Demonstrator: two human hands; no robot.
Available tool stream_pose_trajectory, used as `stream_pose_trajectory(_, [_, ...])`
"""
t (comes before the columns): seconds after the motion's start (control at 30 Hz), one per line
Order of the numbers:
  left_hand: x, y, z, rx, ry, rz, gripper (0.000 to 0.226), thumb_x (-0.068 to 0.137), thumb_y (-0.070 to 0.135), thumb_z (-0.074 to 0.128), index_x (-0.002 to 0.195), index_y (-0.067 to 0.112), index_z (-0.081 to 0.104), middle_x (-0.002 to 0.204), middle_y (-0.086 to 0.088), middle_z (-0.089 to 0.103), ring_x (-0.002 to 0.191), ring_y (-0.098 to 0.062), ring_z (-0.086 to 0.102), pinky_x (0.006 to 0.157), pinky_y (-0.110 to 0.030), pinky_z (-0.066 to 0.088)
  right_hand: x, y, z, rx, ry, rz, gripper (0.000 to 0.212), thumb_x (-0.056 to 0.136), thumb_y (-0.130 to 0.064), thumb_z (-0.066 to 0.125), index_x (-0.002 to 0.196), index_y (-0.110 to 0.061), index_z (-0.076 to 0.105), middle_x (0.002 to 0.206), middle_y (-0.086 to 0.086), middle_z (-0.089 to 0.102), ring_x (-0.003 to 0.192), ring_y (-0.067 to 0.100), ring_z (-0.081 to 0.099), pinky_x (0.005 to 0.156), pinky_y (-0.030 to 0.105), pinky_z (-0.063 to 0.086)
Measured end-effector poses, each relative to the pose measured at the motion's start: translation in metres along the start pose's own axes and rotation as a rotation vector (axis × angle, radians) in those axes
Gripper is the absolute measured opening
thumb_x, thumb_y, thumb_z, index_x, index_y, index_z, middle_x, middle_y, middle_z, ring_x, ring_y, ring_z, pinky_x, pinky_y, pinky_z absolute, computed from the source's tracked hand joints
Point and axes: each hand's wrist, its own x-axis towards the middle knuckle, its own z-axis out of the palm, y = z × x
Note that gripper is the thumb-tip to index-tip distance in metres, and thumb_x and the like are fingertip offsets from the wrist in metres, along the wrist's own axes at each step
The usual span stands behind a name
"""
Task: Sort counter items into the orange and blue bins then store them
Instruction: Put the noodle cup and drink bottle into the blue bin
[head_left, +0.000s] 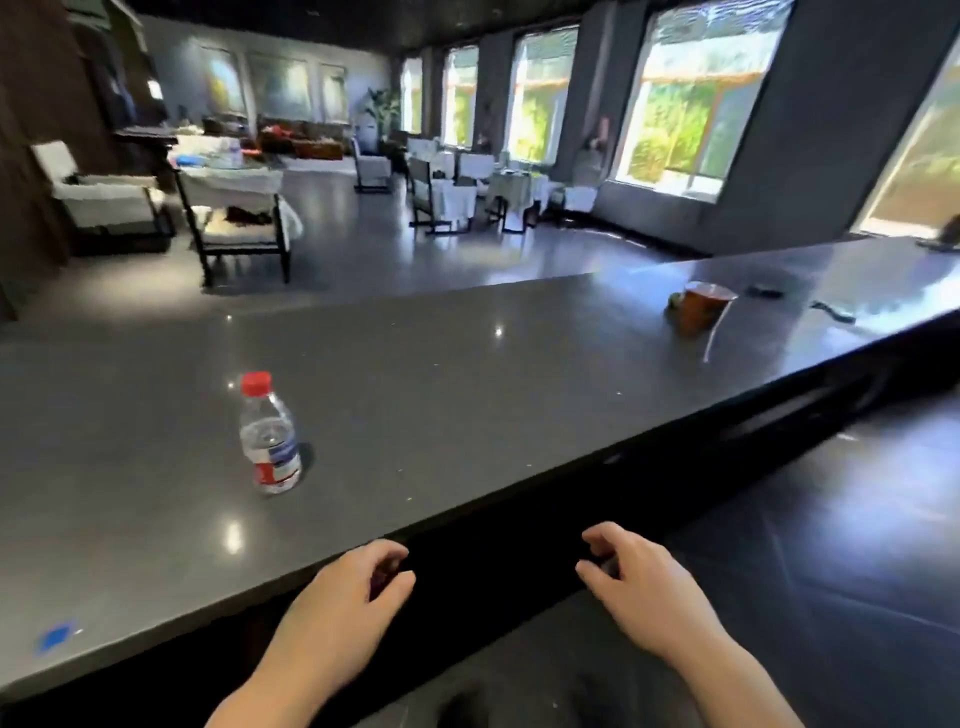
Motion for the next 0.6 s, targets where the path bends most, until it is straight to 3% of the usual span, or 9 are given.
stream_pose_trajectory(0.1, [0.049,0.053,0.044,0.152,-0.288,0.102,0.047,0.089,0.056,0.050,0.132,0.041,0.044,0.133,0.017,0.050,0.122,-0.002,0.047,0.103,-0.026,0.039,-0.003,0.063,-0.031,-0.025,0.042,0.143,0.036,0.088,-0.047,0.052,0.123,-0.037,0.051,0.104,-0.021,0.056,0.096,0.003,0.055,0.080,0.023,0.046])
stream_pose_trajectory(0.2, [0.086,0.116,0.098,0.303,-0.534,0.146,0.059,0.087,0.061,0.048,0.140,0.039,0.037,0.144,0.013,0.041,0.133,-0.009,0.038,0.110,-0.030,0.032,0.000,0.126,-0.066,-0.049,0.057,0.266,0.040,0.087,-0.049,0.051,0.125,-0.036,0.049,0.116,-0.017,0.059,0.106,0.007,0.056,0.085,0.027,0.046])
stream_pose_trajectory(0.4, [0.153,0.239,0.187,0.294,-0.529,0.333,0.058,0.086,0.063,0.048,0.139,0.041,0.038,0.143,0.016,0.041,0.133,-0.005,0.037,0.110,-0.028,0.033,0.025,0.243,-0.128,-0.107,0.126,0.426,0.047,0.089,-0.051,0.048,0.133,-0.034,0.042,0.135,-0.012,0.048,0.127,0.010,0.043,0.098,0.030,0.041])
stream_pose_trajectory(0.6, [0.220,0.309,0.243,0.360,-0.557,0.323,0.057,0.090,0.062,0.042,0.141,0.040,0.033,0.146,0.016,0.036,0.137,-0.009,0.033,0.110,-0.032,0.030,0.062,0.321,-0.160,-0.138,-0.029,0.525,0.056,0.089,-0.054,0.045,0.140,-0.035,0.034,0.143,-0.009,0.040,0.132,0.014,0.037,0.105,0.032,0.034])
